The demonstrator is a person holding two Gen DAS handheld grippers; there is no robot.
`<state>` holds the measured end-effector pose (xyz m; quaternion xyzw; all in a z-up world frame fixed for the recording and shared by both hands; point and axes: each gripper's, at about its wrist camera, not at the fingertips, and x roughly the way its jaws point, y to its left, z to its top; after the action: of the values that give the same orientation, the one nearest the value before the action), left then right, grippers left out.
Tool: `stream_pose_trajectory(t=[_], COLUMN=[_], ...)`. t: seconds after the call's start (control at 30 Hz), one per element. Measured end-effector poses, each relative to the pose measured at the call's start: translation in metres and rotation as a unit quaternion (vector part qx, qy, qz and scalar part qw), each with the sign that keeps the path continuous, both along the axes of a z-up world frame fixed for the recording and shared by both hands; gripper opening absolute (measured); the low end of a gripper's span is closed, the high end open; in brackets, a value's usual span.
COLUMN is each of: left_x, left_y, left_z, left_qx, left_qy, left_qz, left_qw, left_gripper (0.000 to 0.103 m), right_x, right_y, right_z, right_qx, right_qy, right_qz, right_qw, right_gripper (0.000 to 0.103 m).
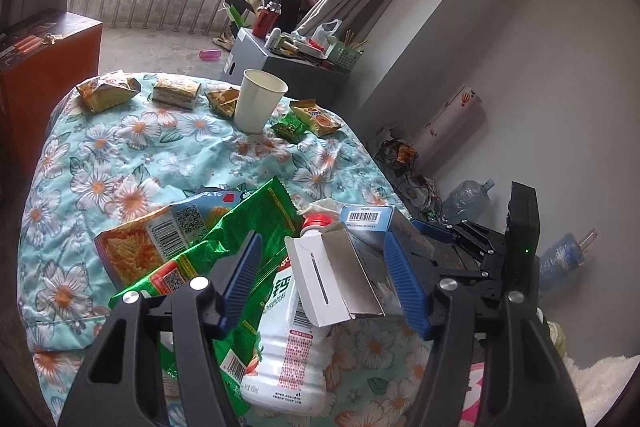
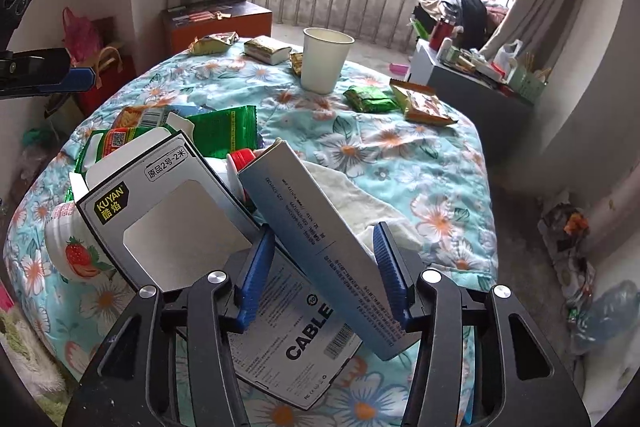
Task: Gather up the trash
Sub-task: 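Grasp the white cloth with the left gripper while the right gripper holds the CABLE box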
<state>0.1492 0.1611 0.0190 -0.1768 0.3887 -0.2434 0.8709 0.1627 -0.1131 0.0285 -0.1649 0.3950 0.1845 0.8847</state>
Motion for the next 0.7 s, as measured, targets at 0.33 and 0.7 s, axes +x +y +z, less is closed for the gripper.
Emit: stream_pose_trajectory(t=[0.33, 0.7], left_x=[0.064, 0.137], left_y=[-0.043, -0.135], left_z=[0.010, -0.022], left_qx=[0.040, 0.218], left_qy=[0.027, 0.043], left_qz=[-0.074, -0.235], left_qw=[0.9961, 0.9464], left_gripper=[0.059, 0.059], right_x=[0.006, -0.003], right_y=[-0.065, -0.134], right_z=[0.012, -0.002], right_qx=[0.125, 0.298], right_qy=[0.012, 0.044], right_qz=[-0.098, -0.217], right_qw=[0.987, 0.929], right_gripper=[0.034, 0.031])
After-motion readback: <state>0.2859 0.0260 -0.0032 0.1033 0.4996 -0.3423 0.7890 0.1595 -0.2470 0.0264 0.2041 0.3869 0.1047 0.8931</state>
